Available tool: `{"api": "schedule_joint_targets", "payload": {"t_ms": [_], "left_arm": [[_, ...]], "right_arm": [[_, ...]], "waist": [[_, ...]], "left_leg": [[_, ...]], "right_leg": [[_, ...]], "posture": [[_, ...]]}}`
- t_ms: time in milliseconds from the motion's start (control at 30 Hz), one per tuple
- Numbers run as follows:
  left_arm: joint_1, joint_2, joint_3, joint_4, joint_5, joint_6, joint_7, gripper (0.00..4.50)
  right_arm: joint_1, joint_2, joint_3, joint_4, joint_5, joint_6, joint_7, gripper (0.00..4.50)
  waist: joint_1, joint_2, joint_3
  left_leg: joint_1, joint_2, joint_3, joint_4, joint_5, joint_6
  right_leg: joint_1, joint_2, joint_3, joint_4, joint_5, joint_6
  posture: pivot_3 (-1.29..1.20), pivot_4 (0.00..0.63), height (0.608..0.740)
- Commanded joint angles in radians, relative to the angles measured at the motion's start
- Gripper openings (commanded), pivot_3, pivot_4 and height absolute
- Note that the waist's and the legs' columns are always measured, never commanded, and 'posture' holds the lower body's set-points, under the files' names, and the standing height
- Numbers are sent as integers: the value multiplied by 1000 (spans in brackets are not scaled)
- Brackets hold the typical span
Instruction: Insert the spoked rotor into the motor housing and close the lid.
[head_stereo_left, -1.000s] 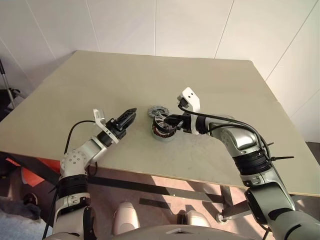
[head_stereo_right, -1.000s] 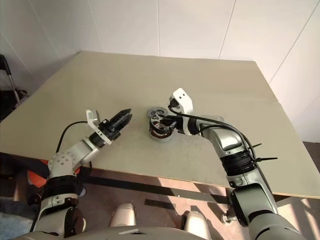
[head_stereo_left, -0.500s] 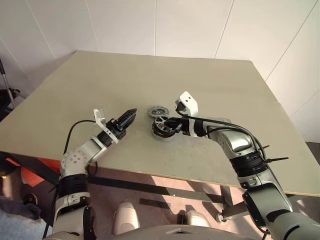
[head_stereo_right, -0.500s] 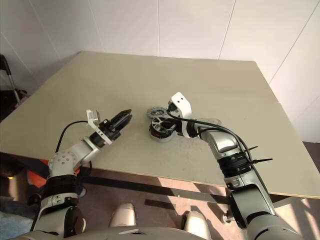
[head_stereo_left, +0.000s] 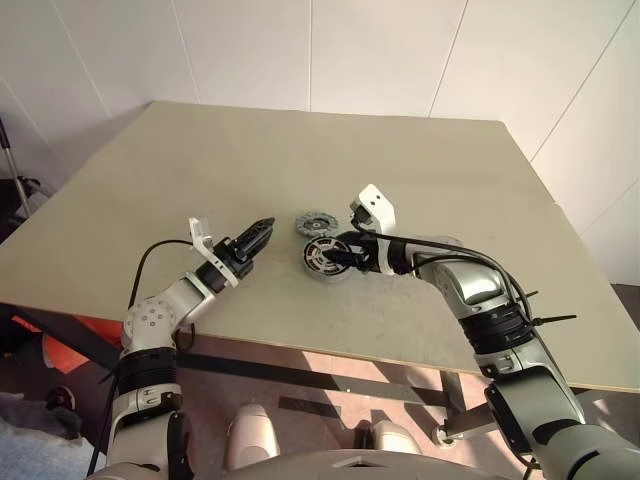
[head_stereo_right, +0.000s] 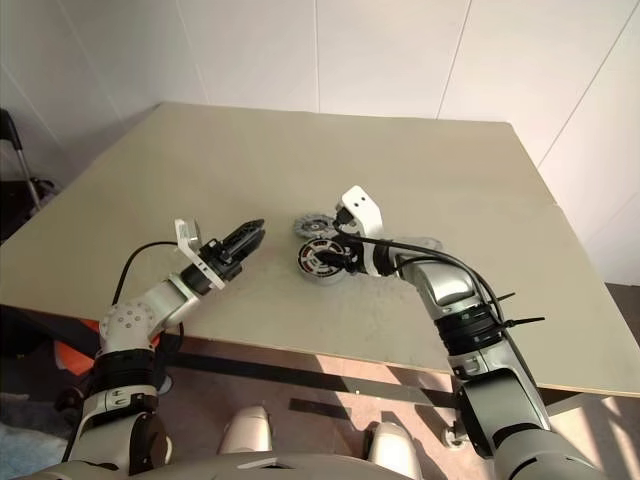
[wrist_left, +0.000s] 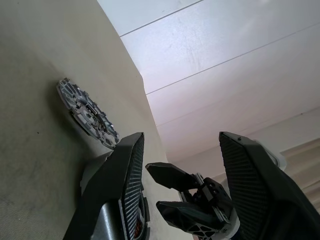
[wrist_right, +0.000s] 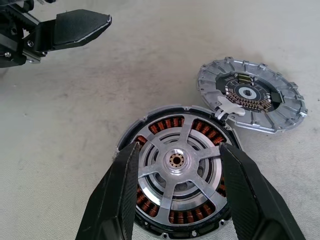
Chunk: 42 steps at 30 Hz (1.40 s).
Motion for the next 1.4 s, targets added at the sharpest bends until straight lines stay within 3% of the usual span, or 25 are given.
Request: {"api": "schedule_joint_targets", "payload": {"t_ms": [33,467,567,700,833,1033,1100,1300,1400], "left_arm": [[-17,2,-8,-26,5,-8,-15,2529],[-27,16,-66,-37,99,-47,-40,2529],[-24,16,-72,-36,115,-50,-43,2529],[-23,16,-63,-33,120,-51,-40,2529],[-21,18,-60,-29,126,-54,-40,2529],[-29,16,-58,-13,137,-60,-42,2529],[-32,18,-64,-14,151,-68,-47,2529],[-15,105,-201,-100,324,-154,-109,2529],[-12,152,-249,-142,388,-189,-131,2529]], "right_arm": [[-37,14,-65,-66,52,12,2,2667],[-34,32,-65,40,9,-15,-32,2667],[-14,49,-40,120,-22,-37,-36,2120],[29,73,-7,199,-48,-57,-28,728],[3,79,-40,180,-25,-54,-26,728],[-43,39,-67,46,14,-54,36,728],[-49,-6,-31,-1,-18,-84,71,728],[-98,-292,179,7,-250,-439,339,728],[-140,-323,221,65,-301,-548,415,1358]], "waist": [[0,0,0],[0,0,0],[-1,0,0],[-1,0,-1],[-4,0,-1],[-2,0,-1],[-2,0,-1],[3,0,-1],[-7,0,-1]], "left_leg": [[0,0,0,0,0,0],[1,0,0,0,0,0],[1,0,0,0,0,0],[1,0,0,0,0,0],[11,0,0,-1,-1,1],[9,0,0,0,-1,1],[9,0,0,0,-1,1],[7,0,0,-2,-2,3],[6,0,0,-2,-2,3]], "right_leg": [[0,0,0,0,0,0],[1,0,0,0,0,0],[1,0,0,0,0,0],[1,0,0,0,0,0],[9,0,0,0,-2,2],[9,0,0,-1,-4,7],[8,0,0,0,-3,4],[8,0,-1,-3,-1,2],[6,0,0,-2,-1,2]], "posture": [[0,0,740],[0,0,740],[0,0,740],[0,0,740],[0,0,740],[0,0,740],[0,0,740],[0,0,740],[0,0,740]]}}
